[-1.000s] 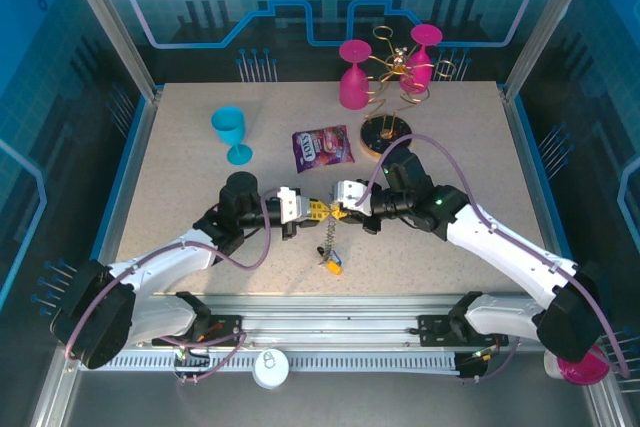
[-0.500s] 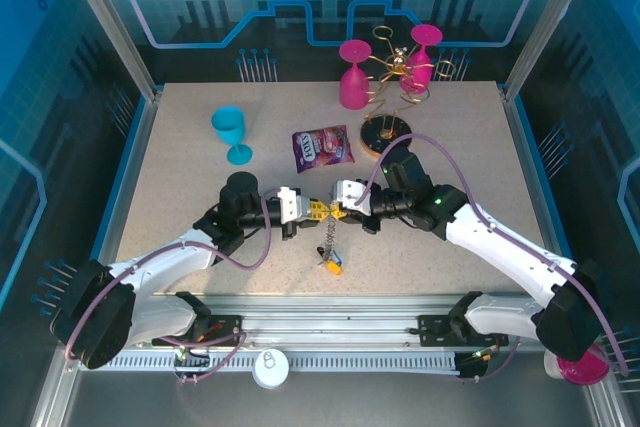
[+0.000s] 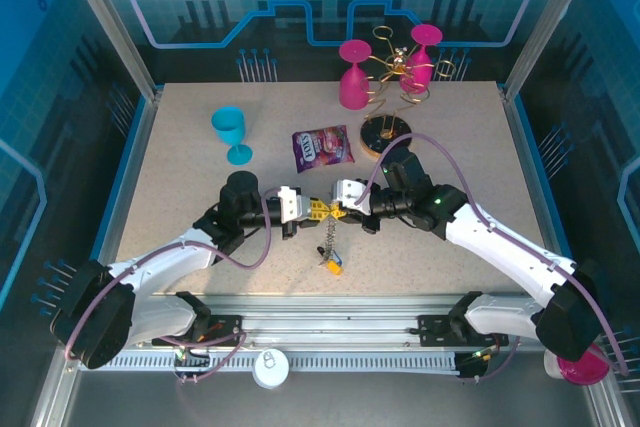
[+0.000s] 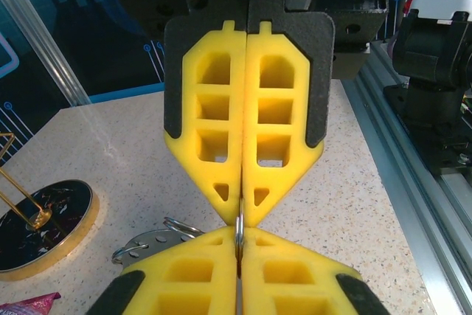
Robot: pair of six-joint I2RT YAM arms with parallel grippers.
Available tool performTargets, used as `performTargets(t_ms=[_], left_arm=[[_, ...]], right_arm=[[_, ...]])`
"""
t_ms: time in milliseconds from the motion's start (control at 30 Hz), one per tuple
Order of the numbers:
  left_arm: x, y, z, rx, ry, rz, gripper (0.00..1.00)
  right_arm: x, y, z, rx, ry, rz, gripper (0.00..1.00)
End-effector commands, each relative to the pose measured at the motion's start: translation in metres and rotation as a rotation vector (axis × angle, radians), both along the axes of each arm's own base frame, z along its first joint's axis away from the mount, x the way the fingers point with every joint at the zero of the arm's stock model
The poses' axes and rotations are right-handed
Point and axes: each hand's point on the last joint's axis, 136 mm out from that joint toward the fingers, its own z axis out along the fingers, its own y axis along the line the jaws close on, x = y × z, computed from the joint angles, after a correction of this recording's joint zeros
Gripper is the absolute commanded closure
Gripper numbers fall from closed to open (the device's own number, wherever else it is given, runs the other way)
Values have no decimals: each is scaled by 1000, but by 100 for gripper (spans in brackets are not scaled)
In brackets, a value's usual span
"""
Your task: Put the keys on the keyring
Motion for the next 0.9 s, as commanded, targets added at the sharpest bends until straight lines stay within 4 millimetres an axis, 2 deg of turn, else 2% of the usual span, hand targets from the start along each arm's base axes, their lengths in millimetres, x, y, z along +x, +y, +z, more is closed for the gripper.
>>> performTargets(t_ms=[0,100,233,267,333,400,433,500,633,700,767,833,867], left_arm=[[-3,-5,26,-39,-83,-40,91],[-4,-5,27,-39,-87,-42,100],[-4,-4,28,-41,-100,-32,100],[-3,-3,28,-42,-105,-25,100],[-1,-1,30,-45,-110,1,100],[1,4,35,-40,-115,37,100],[1,6,37,-28,-118,53,100],[1,14,44,-4,-117,91,100],[0,39,60,18,-109,196,100],[3,55,67,16,-109,275,100],[10,76,70,19,-90,385,100],[15,97,75,5,-73,489,100],[17,108,78,-2,-69,546,100]], right_arm=[[-8,16,24,88,-15,66,100],[-8,16,25,90,-15,64,100],[-3,12,26,98,-30,29,100],[0,10,28,109,-32,7,94],[7,2,33,139,-38,-49,74],[16,-9,43,176,-53,-118,67],[21,-17,36,179,-39,-173,63],[39,-31,39,197,-47,-300,57],[67,-54,37,191,-72,-494,57],[76,-57,32,180,-58,-549,57],[87,-53,27,184,-9,-597,59],[94,-40,18,181,50,-600,61],[92,-30,4,151,79,-570,61]])
